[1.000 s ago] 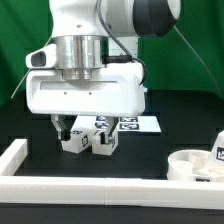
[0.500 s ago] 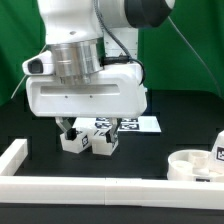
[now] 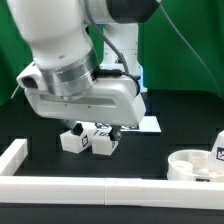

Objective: Assemble stool

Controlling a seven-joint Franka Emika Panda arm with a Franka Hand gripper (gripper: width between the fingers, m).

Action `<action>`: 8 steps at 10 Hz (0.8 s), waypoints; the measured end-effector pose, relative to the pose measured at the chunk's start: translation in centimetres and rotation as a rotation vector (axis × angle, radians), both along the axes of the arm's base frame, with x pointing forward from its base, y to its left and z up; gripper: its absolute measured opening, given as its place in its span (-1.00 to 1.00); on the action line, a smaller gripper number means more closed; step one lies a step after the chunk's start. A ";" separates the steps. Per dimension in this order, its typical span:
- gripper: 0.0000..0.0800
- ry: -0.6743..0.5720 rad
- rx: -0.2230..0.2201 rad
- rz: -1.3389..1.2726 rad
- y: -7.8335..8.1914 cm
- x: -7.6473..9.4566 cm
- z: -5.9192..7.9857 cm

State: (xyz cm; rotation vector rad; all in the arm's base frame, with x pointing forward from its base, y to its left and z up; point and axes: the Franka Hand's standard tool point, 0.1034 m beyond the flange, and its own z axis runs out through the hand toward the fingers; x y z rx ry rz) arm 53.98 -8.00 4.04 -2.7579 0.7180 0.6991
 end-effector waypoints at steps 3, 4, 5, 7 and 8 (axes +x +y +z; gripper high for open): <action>0.62 0.186 0.107 0.016 -0.1 -0.6 -0.1; 0.62 0.253 0.148 0.026 -0.2 -0.7 -0.3; 0.62 0.291 0.165 0.027 -0.4 -0.9 -0.5; 0.62 0.381 0.205 0.030 -0.7 -1.5 -0.9; 0.62 0.353 0.190 0.034 -0.5 -0.9 -1.1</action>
Offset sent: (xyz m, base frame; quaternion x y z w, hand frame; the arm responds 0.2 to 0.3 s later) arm 0.0119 0.0139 0.0014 0.0428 -0.2040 -0.0424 0.9771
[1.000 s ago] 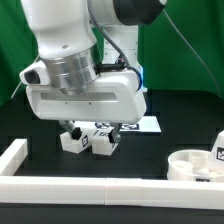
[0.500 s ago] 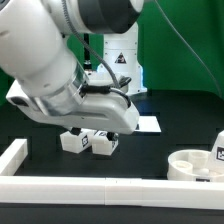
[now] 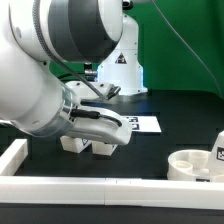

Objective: Assemble stool

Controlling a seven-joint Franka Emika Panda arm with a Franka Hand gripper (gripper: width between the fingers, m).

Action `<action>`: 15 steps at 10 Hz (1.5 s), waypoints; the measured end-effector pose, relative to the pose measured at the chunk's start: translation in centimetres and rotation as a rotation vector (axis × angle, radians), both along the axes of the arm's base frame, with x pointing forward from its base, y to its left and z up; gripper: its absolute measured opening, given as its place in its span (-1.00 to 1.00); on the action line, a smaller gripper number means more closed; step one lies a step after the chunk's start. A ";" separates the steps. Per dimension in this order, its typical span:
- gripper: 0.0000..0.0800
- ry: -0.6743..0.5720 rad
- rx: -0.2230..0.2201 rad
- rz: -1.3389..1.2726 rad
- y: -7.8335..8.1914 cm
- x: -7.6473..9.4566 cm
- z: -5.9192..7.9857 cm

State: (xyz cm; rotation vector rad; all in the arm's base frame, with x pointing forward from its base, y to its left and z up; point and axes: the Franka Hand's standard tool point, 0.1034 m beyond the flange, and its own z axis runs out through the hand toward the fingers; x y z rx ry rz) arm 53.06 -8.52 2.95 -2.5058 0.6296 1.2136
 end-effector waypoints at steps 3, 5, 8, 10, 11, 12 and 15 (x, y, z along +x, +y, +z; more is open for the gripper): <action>0.62 -0.013 -0.004 0.005 1.0 -0.4 -0.6; 0.62 -0.028 0.007 0.017 1.7 -0.4 -0.8; 0.62 -0.026 0.006 0.012 1.5 -0.5 -0.9; 0.62 -0.039 -0.002 0.012 1.7 -0.7 -1.4; 0.62 -0.038 -0.004 0.010 2.0 -1.4 -1.7; 0.62 -0.032 -0.003 0.007 2.0 -1.9 -1.8; 0.56 -0.040 -0.013 0.006 2.3 -2.3 -2.6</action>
Offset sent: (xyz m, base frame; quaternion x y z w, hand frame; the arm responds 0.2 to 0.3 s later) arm -0.0140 0.0266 -0.0021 0.0004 0.0060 -0.0138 0.9999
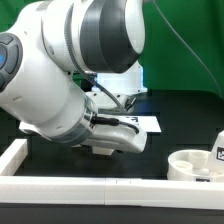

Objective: Assemble stool

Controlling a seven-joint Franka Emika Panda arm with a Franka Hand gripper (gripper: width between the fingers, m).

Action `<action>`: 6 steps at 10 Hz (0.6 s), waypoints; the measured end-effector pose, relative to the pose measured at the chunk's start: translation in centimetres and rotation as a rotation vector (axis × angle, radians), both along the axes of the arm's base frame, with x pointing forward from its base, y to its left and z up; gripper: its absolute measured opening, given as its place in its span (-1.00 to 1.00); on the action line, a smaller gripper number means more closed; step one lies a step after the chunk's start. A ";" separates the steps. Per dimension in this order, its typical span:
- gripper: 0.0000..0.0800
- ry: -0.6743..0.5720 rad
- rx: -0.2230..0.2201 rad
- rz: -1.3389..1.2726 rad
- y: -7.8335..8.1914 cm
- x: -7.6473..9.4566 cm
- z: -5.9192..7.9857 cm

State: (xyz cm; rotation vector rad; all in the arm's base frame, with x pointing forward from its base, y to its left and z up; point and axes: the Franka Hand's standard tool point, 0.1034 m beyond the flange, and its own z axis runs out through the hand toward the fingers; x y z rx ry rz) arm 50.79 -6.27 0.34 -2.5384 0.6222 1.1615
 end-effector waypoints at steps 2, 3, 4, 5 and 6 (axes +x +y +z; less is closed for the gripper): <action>0.13 -0.003 -0.003 -0.002 -0.1 0.0 -0.1; -0.16 -0.003 -0.003 -0.004 -0.2 0.0 -0.1; -0.16 -0.003 -0.003 -0.005 -0.2 -0.1 -0.1; -0.16 -0.003 -0.003 -0.005 -0.2 0.0 -0.1; -0.16 -0.006 -0.004 -0.005 -0.2 0.1 -0.1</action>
Offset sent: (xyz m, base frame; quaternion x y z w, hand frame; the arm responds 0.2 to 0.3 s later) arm -0.0008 -0.0002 -0.0030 0.0060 0.0030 -0.0082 0.9999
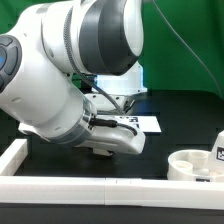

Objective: Assemble stool

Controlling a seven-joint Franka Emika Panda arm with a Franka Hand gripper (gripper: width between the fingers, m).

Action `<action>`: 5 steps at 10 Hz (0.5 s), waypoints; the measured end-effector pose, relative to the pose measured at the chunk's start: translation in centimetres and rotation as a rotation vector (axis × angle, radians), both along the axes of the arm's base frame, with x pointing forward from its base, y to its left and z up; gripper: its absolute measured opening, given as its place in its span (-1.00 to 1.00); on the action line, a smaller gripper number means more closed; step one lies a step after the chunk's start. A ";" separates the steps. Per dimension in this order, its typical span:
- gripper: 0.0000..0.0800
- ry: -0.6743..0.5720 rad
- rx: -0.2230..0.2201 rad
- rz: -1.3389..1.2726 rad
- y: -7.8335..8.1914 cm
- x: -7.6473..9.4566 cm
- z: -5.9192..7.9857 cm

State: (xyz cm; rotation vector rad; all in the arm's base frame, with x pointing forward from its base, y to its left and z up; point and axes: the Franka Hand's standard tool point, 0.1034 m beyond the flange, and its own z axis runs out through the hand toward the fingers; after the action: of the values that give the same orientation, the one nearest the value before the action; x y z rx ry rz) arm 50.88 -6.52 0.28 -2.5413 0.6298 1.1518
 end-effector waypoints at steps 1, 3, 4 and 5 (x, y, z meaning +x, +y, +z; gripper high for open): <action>-0.16 0.002 -0.002 -0.002 0.1 0.5 0.6; -0.16 -0.005 -0.025 -0.011 0.7 2.9 3.0; -0.16 -0.014 -0.050 -0.024 1.5 4.0 4.2; -0.16 -0.016 -0.076 -0.039 2.5 4.6 5.2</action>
Offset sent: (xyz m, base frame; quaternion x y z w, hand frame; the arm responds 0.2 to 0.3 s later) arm 0.0350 0.0207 0.0542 -0.0364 0.0040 0.0451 0.9983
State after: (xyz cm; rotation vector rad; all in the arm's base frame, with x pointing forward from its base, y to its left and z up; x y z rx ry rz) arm 55.44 -3.97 5.46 -2.5863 0.7296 1.1133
